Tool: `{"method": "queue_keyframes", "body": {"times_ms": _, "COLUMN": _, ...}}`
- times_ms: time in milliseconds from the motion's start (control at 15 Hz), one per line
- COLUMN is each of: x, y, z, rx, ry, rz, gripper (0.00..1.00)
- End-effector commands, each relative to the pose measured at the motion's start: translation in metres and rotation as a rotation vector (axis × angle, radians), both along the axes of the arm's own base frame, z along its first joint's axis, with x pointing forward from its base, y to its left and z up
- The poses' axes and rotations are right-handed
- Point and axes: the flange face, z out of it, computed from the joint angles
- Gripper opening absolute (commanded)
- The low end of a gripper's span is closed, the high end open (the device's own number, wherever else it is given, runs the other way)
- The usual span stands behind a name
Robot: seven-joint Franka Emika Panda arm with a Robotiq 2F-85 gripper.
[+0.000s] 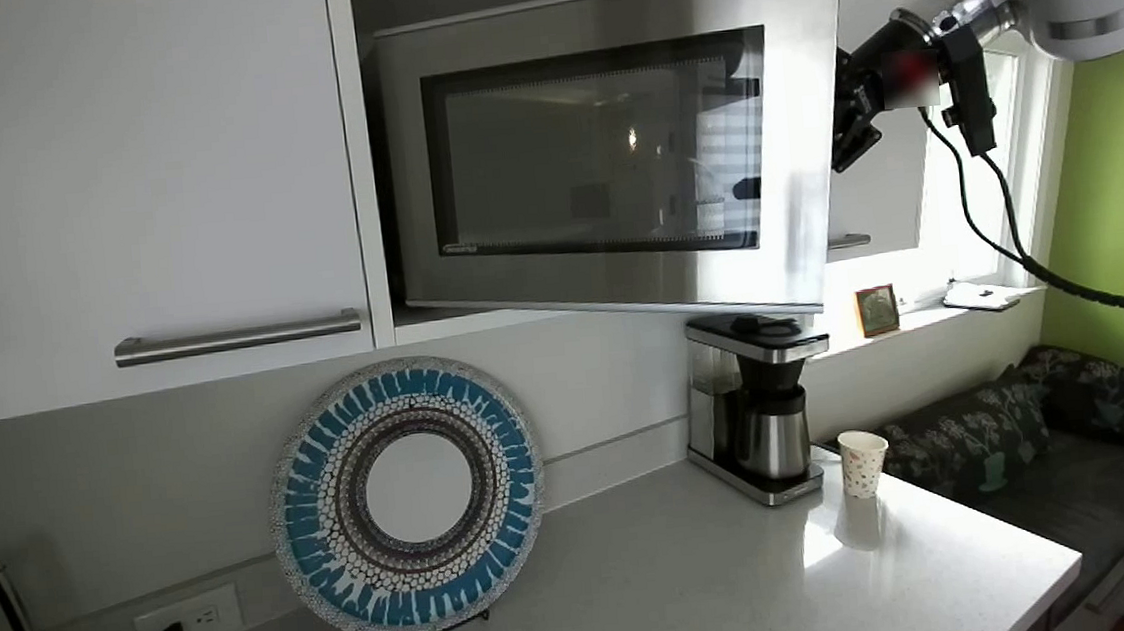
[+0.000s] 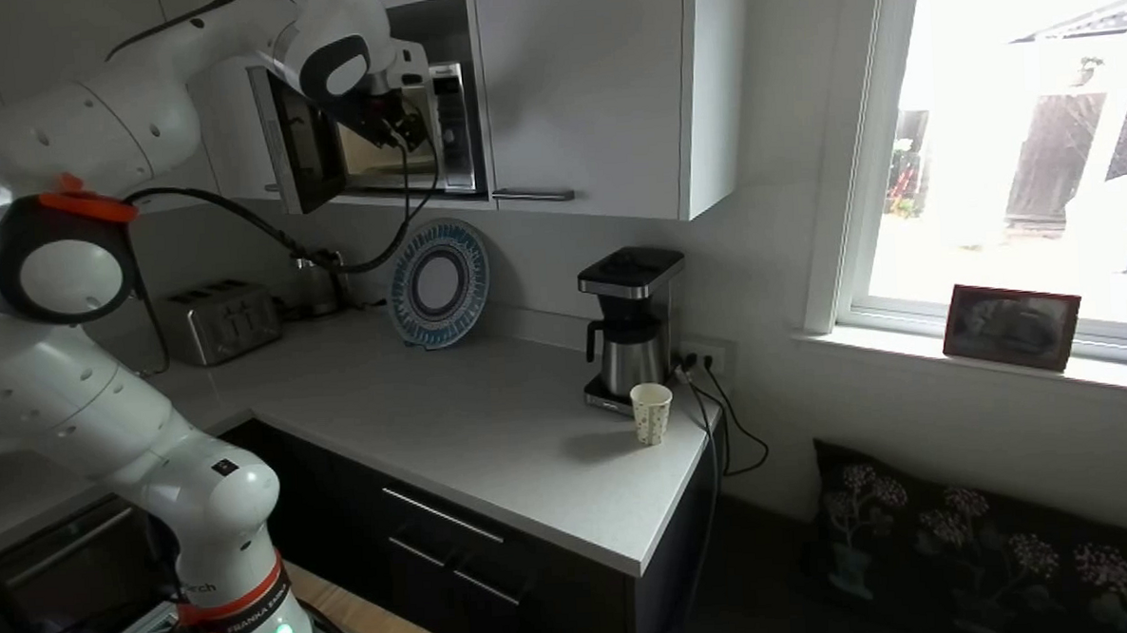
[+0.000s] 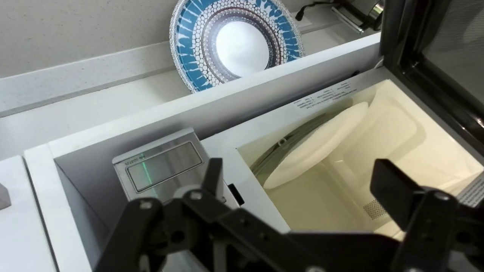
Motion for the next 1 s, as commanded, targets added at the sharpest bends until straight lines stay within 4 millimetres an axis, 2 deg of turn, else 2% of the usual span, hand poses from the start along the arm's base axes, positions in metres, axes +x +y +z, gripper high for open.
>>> {"method": "queue_keyframes", "body": {"times_ms": 0, "x": 0.028, "y": 0.013, "z": -0.023, "rx": 0.108, "ry": 0.056, "rz": -0.019, "gripper": 1.00}}
{"method": "queue_keyframes", "body": {"times_ms": 267, "x": 0.063, "y": 0.030, "z": -0.046, "rx": 0.225, "ry": 0.112, "rz": -0.052, "gripper": 1.00}}
{"method": "queue_keyframes", "body": {"times_ms": 467, "x": 0.086, "y": 0.045, "z": -0.054, "rx": 0.330, "ry": 0.114, "rz": -0.087, "gripper": 1.00}}
{"method": "queue_keyframes", "body": {"times_ms": 867, "x": 0.118, "y": 0.075, "z": -0.071, "rx": 0.447, "ry": 0.117, "rz": -0.101, "gripper": 1.00}}
{"method": "queue_keyframes", "body": {"times_ms": 933, "x": 0.111, "y": 0.069, "z": -0.068, "rx": 0.411, "ry": 0.117, "rz": -0.094, "gripper": 1.00}}
